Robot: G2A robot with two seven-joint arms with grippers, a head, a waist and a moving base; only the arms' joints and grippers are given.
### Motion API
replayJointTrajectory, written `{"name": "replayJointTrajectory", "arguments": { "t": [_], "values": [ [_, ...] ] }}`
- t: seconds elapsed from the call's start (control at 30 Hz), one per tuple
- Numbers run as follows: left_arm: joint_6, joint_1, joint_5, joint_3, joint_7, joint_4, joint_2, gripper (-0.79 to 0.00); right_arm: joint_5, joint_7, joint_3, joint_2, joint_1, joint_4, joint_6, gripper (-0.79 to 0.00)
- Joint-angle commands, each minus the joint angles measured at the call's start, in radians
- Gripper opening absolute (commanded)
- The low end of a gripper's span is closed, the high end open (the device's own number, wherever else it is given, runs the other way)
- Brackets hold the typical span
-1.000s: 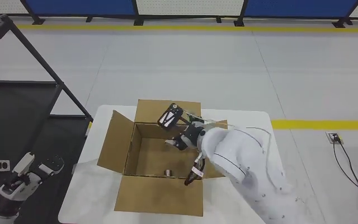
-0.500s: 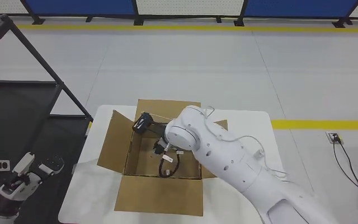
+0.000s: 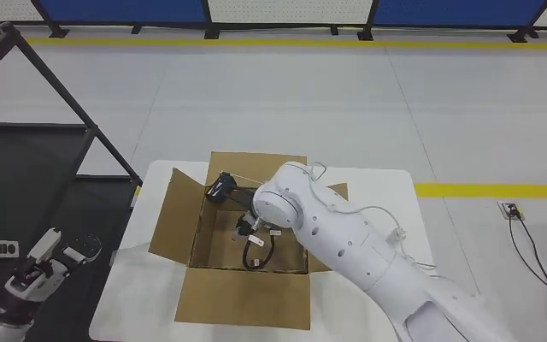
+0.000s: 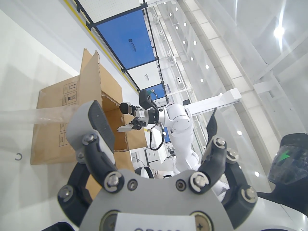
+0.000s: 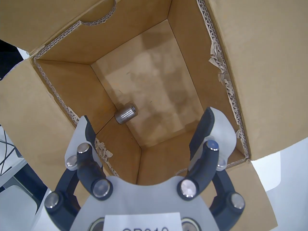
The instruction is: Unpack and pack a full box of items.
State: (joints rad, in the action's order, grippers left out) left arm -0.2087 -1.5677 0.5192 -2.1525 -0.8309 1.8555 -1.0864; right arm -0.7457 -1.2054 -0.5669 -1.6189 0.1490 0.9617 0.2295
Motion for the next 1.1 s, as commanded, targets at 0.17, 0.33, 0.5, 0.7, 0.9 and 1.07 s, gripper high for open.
{"name": "replayJointTrajectory", "arguments": {
  "t": [0.17, 0.33, 0.5, 0.7, 0.9, 1.07],
  "values": [
    [0.022, 0.005, -0.033, 0.031, -0.022, 0.029, 0.006, 0.0, 0.063, 0.018, 0.045, -0.05, -0.025, -0.189, 0.096, 0.0],
    [0.031, 0.02, -0.075, 0.052, -0.035, 0.035, 0.013, 0.0, 0.094, 0.027, 0.083, -0.098, -0.039, -0.309, 0.123, 0.0],
    [0.032, 0.025, -0.083, 0.059, -0.036, 0.043, 0.017, 0.0, 0.109, 0.053, 0.115, -0.147, -0.039, -0.416, 0.127, 0.0],
    [0.031, 0.023, -0.074, 0.066, -0.019, 0.043, 0.019, 0.0, 0.106, 0.092, 0.147, -0.201, -0.032, -0.521, 0.152, 0.0],
    [0.024, 0.011, -0.066, 0.069, -0.001, 0.041, 0.019, 0.0, 0.095, 0.085, 0.171, -0.252, -0.017, -0.615, 0.115, 0.0],
    [0.009, -0.005, -0.062, 0.071, 0.014, 0.047, 0.019, 0.0, 0.098, 0.095, 0.175, -0.279, -0.009, -0.67, 0.131, 0.0]
  ]
}}
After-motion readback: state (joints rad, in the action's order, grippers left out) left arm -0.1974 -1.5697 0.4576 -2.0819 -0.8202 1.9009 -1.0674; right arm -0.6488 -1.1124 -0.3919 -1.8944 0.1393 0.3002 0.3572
